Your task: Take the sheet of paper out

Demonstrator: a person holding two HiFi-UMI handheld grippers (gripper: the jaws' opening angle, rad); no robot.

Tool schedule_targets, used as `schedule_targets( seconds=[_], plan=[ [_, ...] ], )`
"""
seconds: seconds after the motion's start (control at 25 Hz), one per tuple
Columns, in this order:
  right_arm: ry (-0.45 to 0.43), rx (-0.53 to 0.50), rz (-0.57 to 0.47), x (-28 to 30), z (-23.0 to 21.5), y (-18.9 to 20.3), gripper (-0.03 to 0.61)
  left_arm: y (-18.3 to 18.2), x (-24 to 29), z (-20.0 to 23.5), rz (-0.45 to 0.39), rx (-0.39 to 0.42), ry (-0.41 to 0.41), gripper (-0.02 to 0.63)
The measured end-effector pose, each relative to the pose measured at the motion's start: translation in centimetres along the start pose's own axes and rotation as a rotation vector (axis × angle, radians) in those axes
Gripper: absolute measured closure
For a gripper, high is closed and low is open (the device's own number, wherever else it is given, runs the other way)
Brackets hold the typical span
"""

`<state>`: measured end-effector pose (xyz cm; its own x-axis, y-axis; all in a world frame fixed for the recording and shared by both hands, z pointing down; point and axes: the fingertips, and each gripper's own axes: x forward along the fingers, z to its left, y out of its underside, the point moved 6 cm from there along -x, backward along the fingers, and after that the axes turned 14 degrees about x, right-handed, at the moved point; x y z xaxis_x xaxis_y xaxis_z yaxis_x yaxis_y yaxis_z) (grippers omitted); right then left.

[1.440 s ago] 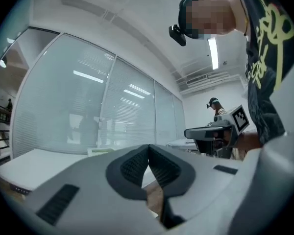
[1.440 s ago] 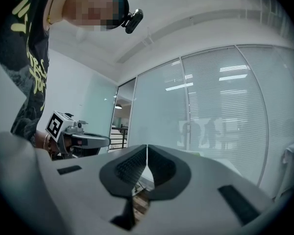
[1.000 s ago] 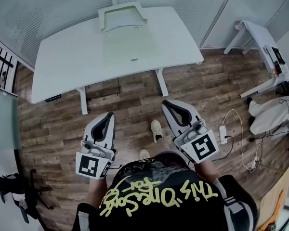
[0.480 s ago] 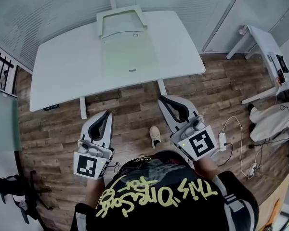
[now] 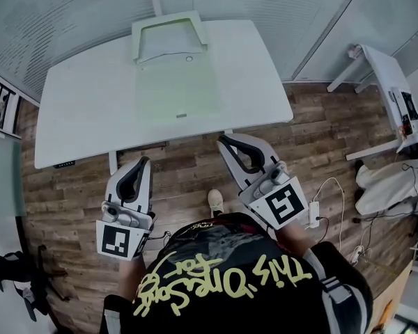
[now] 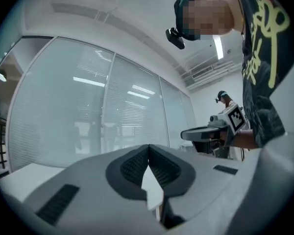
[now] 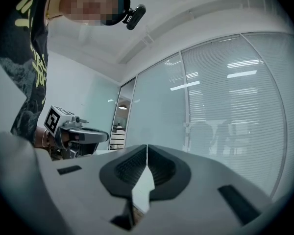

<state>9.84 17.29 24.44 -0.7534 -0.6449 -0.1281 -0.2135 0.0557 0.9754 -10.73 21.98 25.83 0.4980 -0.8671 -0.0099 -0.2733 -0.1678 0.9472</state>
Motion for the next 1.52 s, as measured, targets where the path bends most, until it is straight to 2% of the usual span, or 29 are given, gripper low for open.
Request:
schedule_targets(
  seconds=[0.32,0.6,0.8,1.2,1.52],
  plan=[
    [-0.007,-0.020,0.002,0.8,-4.5,-0.7,0.569,-0.1,4.6,0.0,-0.023,-0.002,-0.014,0.607],
    [-0.014,-0.019,0.018,1.3,-6.5,-0.4,0.569,0.0,6.6,-0.1,-0.015,0.003,-0.034,0.607],
    [-0.021,-0.009,0.020,1.8,-7.1,-0.8,0.569,-0.2,6.8,0.2,-0.014,-0.002,-0.050,0.607],
    [0.005,0.009,0.030,1.9,-6.5,-0.1,0.569,0.3,6.1,1.0,-0.003,-0.016,-0.017,0.607],
    [0.007,-0.026,0.045,1.8,-7.0,-1.0,0.569,0.2,6.0,1.3,0.008,-0.007,-0.027,0.607]
  ],
)
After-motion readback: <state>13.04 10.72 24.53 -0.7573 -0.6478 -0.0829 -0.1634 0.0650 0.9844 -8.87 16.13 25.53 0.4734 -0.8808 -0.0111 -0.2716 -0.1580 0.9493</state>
